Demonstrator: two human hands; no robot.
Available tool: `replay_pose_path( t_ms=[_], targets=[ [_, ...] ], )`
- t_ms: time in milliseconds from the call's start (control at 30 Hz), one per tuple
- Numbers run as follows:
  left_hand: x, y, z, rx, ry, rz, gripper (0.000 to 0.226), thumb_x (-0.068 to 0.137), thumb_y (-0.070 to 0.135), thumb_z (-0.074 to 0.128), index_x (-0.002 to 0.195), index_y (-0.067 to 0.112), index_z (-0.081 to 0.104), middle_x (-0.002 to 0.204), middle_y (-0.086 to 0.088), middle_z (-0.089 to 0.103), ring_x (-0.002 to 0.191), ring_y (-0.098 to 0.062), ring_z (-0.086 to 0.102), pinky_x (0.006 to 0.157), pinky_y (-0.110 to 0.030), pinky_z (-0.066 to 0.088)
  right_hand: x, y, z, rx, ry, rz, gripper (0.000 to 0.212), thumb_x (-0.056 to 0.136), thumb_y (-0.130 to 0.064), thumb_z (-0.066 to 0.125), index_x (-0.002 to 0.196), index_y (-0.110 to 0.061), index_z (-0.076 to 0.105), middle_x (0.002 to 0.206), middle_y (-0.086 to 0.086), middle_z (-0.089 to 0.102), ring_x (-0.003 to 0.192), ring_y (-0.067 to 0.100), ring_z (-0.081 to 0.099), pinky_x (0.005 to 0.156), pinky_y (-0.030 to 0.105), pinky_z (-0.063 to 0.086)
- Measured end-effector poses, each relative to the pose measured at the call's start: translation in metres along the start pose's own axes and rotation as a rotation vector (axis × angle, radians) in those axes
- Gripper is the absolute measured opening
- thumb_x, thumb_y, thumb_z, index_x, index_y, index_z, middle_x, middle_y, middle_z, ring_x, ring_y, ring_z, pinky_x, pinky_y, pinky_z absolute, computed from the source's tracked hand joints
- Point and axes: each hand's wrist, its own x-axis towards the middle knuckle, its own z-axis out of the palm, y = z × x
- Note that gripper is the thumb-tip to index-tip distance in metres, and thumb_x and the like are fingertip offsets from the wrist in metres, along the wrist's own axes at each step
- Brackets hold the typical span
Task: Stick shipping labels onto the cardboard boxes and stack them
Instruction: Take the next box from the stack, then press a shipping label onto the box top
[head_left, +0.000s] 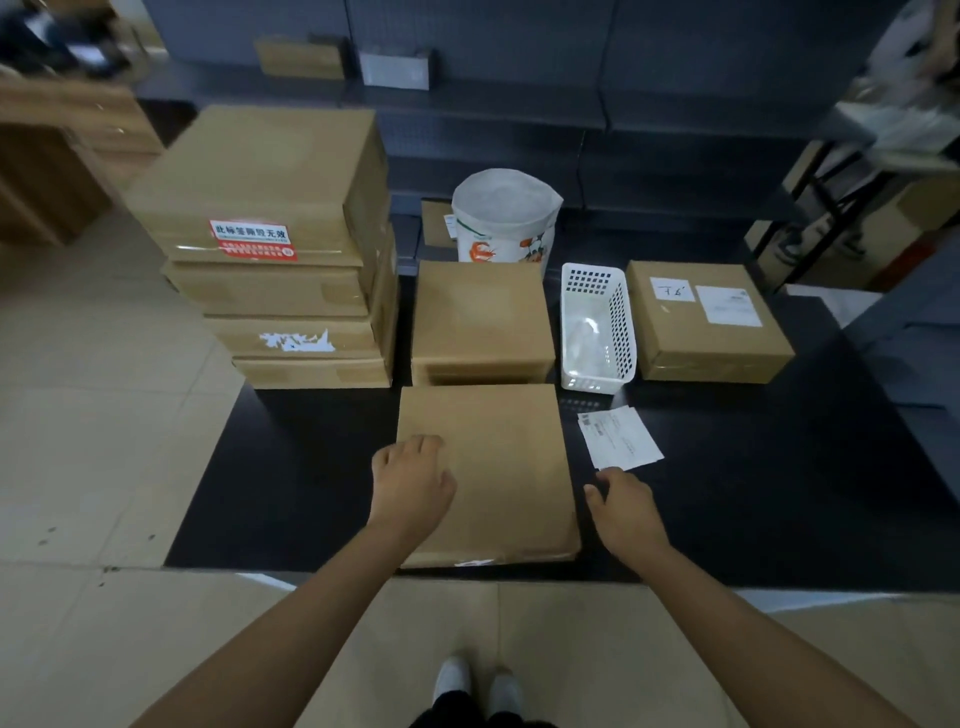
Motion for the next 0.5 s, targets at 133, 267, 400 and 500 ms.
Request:
replay_pose_path(
  t_ms=[133,267,400,500],
  targets=[
    [0.033,0.039,0.006,0.008,-0.026,0.157,0.040,0.091,0.032,0.049,0.130,0.022,0.049,0.128,0.001,0.055,0.118,-0.018,0.049,0.103,-0.035,0.030,0.016,0.005,-0.015,-0.079,0.016,-0.009,0.036,0.095,-0.021,0.051,0.130,-0.009,0.051,0.129,0.013,0.054,0.119,0.028,0.045,0.096,0.037,0.044],
    [0.068,0.088,0.019,0.058,-0.096,0.219,0.041,0.089,0.032,0.048,0.129,0.021,0.048,0.127,0.000,0.055,0.117,-0.020,0.049,0.100,-0.034,0.029,0.038,0.025,-0.027,-0.099,0.022,0.015,0.037,0.094,-0.019,0.051,0.130,-0.011,0.051,0.131,0.012,0.053,0.120,0.027,0.043,0.096,0.034,0.042],
    [0.107,0.136,0.037,0.059,-0.128,0.248,0.041,0.087,0.029,0.050,0.127,0.021,0.050,0.125,0.001,0.056,0.115,-0.021,0.050,0.095,-0.033,0.032,0.075,0.040,-0.032,-0.009,-0.018,0.085,0.040,0.093,-0.019,0.052,0.132,-0.011,0.049,0.134,0.011,0.048,0.124,0.026,0.039,0.099,0.033,0.040],
    [0.131,0.164,0.055,0.054,-0.132,0.228,0.041,0.086,0.028,0.052,0.126,0.022,0.051,0.120,0.002,0.058,0.113,-0.019,0.051,0.095,-0.033,0.031,0.106,0.050,-0.033,-0.056,-0.081,0.016,0.045,0.093,-0.023,0.056,0.135,-0.013,0.046,0.138,0.009,0.045,0.127,0.025,0.037,0.103,0.033,0.038]
  ],
)
